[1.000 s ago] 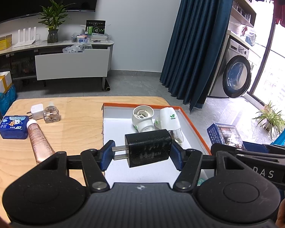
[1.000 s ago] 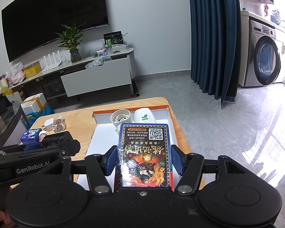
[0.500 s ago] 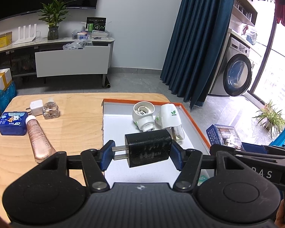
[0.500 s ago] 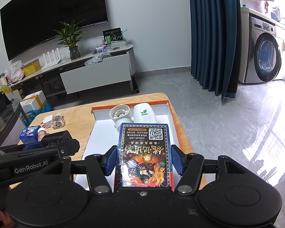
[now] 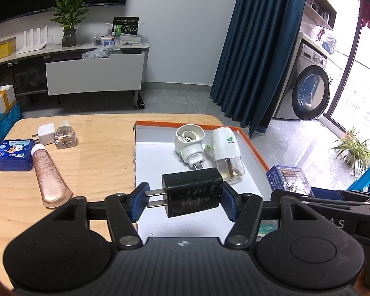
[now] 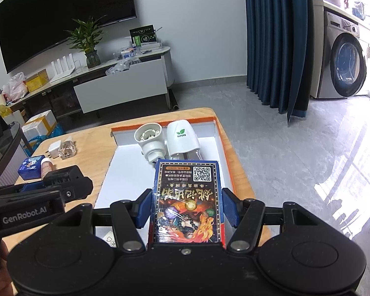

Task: Organize rigid objects
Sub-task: 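Hold the charger and card box above the tray beside the fresheners, then lower the card box with the right tool while the left lowers the charger, open both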

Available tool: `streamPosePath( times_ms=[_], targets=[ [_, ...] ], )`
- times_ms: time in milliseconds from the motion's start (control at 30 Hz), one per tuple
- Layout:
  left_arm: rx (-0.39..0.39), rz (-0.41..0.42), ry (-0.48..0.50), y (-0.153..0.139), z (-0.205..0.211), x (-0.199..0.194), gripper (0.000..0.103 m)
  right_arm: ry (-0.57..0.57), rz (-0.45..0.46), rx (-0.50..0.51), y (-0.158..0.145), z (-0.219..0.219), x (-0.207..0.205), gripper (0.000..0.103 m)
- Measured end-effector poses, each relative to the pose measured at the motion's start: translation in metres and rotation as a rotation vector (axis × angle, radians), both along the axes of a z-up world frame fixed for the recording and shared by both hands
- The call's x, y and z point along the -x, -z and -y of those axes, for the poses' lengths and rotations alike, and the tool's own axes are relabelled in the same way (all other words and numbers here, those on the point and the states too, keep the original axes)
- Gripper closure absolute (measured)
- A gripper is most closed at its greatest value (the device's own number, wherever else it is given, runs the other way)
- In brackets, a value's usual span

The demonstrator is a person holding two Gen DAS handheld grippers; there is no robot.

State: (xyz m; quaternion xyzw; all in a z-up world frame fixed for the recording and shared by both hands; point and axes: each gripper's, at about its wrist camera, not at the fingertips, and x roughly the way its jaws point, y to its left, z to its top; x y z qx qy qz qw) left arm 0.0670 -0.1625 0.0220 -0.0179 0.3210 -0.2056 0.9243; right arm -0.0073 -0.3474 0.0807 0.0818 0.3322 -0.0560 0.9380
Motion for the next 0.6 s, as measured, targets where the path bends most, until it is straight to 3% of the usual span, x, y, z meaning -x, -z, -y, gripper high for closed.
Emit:
streamPosePath(
  times_ms=[600],
  targets=[
    [-0.034,-0.028,0.024,0.012,0.011,-0.014,0.041,-0.017,-0.065,-0.016,0.015,0.010,-0.031,0.031]
  ],
)
